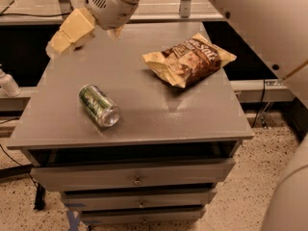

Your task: Place green can upright

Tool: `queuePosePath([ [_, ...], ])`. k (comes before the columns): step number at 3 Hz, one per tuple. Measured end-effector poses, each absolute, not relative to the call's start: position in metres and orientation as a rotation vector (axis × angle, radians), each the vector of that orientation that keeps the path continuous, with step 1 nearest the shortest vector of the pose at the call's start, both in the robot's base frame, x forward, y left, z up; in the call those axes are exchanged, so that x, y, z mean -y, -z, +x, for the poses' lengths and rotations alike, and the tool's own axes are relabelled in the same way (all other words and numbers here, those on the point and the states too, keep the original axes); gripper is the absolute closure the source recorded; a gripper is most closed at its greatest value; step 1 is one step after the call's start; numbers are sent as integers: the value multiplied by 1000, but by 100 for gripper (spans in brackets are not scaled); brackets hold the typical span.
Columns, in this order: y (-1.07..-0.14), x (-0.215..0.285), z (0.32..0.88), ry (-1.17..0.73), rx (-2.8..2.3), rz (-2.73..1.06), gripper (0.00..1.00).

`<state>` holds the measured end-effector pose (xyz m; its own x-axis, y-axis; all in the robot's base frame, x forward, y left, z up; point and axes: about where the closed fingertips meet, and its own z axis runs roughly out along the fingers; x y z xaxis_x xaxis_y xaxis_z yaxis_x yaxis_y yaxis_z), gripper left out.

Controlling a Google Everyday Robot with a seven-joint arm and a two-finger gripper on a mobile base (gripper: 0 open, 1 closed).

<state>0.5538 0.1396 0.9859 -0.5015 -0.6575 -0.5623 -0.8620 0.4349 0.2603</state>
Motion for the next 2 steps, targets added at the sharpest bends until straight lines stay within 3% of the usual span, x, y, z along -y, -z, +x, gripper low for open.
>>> queuePosePath([
  [2,-930,-170,531,-640,-2439,-1379,0],
])
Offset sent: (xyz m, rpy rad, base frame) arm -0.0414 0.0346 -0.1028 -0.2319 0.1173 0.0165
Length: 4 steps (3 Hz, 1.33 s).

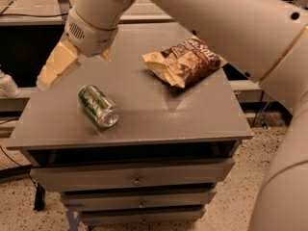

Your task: Place green can upright

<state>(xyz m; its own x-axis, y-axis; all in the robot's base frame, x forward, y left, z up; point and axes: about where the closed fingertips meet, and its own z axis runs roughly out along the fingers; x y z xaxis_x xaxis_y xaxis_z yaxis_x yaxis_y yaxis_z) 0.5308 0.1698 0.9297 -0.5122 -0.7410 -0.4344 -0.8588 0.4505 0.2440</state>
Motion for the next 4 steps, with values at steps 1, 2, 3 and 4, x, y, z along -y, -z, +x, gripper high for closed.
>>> queuePosePath([
  [1,-904,-165,521,-609,-2504,-1365,0],
  [2,-886,-156,516,-566,-2559,-1340,0],
  [3,-873,-153,517,-509,-2612,-1316,0],
  [4,-867,-152,531,-447,-2653,-1287,0],
])
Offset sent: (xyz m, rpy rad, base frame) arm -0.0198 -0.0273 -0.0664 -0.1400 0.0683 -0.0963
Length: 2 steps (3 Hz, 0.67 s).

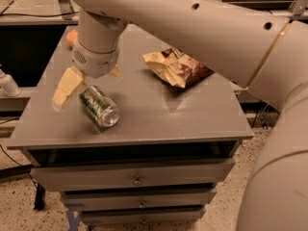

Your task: Place green can upright

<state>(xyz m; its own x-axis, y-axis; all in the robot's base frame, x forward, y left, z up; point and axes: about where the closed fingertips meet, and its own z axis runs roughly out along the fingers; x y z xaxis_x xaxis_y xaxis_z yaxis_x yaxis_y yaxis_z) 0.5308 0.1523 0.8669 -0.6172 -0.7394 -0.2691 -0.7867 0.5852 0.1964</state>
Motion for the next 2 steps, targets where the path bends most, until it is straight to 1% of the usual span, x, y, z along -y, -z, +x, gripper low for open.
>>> queuePosePath([
  [2,-854,-155,550,-265,-2735,-1237,0],
])
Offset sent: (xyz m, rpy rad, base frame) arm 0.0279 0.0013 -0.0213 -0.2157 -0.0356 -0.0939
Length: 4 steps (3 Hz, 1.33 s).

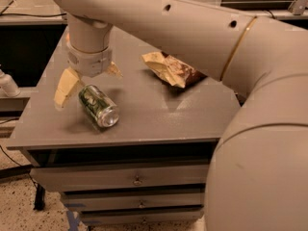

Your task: Place green can upright

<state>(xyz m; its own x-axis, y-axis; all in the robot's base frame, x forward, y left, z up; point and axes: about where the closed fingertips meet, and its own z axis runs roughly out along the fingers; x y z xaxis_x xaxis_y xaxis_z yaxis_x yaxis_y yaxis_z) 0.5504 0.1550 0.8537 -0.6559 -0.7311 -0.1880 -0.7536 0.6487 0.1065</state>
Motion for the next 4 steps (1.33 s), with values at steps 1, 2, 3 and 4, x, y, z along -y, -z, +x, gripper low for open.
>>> queuePosePath([
  [1,-846,-154,548,-188,-2763,-1220,0],
  [2,-838,-152,543,-119,-2785,-1204,0],
  [3,-839,-150,544,-78,-2784,-1166,17],
  [4,-844,-147,550,-45,-2777,-1130,41],
])
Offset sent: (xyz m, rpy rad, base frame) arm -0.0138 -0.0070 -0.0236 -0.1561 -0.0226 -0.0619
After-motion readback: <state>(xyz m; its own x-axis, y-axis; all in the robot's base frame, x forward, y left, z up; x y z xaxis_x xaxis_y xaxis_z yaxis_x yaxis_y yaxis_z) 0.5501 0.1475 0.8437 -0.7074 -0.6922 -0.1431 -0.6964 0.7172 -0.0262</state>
